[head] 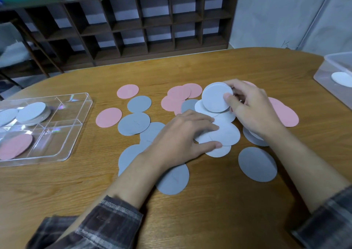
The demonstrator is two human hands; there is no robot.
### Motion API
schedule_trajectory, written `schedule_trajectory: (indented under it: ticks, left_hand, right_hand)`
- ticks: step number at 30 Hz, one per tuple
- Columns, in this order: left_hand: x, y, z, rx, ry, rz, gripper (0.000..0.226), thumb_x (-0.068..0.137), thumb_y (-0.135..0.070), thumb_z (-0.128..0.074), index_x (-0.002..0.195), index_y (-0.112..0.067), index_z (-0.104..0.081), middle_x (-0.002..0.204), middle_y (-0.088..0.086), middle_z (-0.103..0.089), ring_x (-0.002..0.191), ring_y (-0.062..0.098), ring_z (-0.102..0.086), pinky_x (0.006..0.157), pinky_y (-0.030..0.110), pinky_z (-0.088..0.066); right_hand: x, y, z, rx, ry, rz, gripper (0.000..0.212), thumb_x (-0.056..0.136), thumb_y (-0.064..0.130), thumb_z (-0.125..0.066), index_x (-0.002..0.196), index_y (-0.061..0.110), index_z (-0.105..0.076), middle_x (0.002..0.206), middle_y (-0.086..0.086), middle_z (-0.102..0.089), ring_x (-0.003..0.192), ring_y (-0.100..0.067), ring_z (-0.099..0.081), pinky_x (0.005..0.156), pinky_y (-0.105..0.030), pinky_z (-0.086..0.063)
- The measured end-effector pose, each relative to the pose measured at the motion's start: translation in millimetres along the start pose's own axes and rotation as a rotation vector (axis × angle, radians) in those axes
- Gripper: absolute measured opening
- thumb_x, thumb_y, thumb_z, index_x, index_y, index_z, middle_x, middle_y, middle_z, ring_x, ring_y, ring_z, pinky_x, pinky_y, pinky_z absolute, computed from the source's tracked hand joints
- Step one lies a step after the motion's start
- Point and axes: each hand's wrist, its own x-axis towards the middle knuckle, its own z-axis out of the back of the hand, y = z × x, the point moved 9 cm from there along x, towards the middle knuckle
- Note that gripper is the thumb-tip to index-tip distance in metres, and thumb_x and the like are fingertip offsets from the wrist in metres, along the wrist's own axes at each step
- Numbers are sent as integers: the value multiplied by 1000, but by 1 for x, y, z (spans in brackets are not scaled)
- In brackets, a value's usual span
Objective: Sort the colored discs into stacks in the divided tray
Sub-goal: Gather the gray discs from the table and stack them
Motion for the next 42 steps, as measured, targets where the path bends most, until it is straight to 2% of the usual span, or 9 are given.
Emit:
schedule_trajectory:
  ticks: [6, 11, 16, 19, 25, 28, 32, 36, 42]
  left_hand:
    - [0, -4, 9, 38, -73, -53, 35, 100, -49, -62, 110, -19, -75, 114, -7, -72, 107, 17, -62, 86, 42, -52]
    - [-2, -4, 28, 63, -250, -49, 22, 109, -25, -53, 110, -13, -71, 98, -2, -73, 92, 20, -65, 77, 41, -53]
    - [-6, 16, 42, -136, -414, 146, 9, 97, -11, -67, 100, -13, -75, 83, -6, -73, 77, 9, -67, 74, 32, -55]
    - [-10, 31, 45, -232, -451, 291, 20, 92, -12, -72, 111, -19, -74, 76, -5, -72, 73, 11, -67, 74, 23, -56]
    - [-11, 35, 48, -193, -457, 349, 25, 91, -18, -75, 114, -27, -78, 72, -8, -72, 69, 5, -67, 73, 17, -53]
    - [-12, 37, 47, -219, -462, 374, 15, 90, -20, -77, 105, -23, -79, 71, -8, -72, 68, 6, -68, 71, 19, -54]
    - [-12, 39, 46, -229, -458, 404, 10, 90, -25, -80, 96, -18, -76, 69, -7, -72, 65, 8, -67, 66, 18, -53]
    - [-12, 37, 43, -183, -427, 408, 23, 91, -34, -78, 107, -21, -68, 65, -10, -65, 64, 9, -63, 68, 36, -55]
    - [-3, 21, 32, -209, -224, 245, 24, 85, -44, -82, 95, -25, -71, 73, -9, -61, 69, 9, -57, 63, 22, -44]
  right_hand:
    - [-1, 0, -4, 3, 16, 11, 30, 101, 14, -53, 118, 34, -68, 92, 1, -71, 77, -25, -61, 75, -51, -53]
    - [-1, -1, -5, 59, 16, -14, 31, 102, 15, -52, 116, 36, -70, 82, 12, -66, 76, -16, -59, 76, -43, -51]
    - [-2, 0, -10, 108, 32, -28, 34, 103, 15, -49, 112, 38, -72, 74, 14, -64, 72, -16, -56, 73, -41, -48]
    - [-4, 2, -15, 144, 60, -27, 37, 104, 14, -46, 110, 38, -73, 73, 10, -62, 70, -16, -55, 72, -40, -45]
    - [-8, 10, -23, 79, 145, 24, 36, 107, 19, -44, 115, 40, -72, 74, -6, -62, 75, -20, -59, 78, -51, -50]
    - [-10, 14, -26, 48, 176, 58, 27, 106, 29, -50, 122, 39, -70, 87, 6, -68, 82, -17, -62, 77, -50, -53]
    - [-10, 15, -29, -25, 194, 89, 28, 104, 29, -56, 128, 38, -68, 102, 11, -72, 92, -12, -64, 74, -32, -53]
    - [-8, 13, -27, -74, 187, 95, 28, 105, 27, -54, 129, 35, -68, 102, 12, -71, 93, -8, -61, 69, -17, -45]
    - [-4, 2, -14, -45, 69, 26, 24, 103, 22, -56, 118, 31, -71, 89, 3, -71, 81, -19, -62, 76, -39, -50]
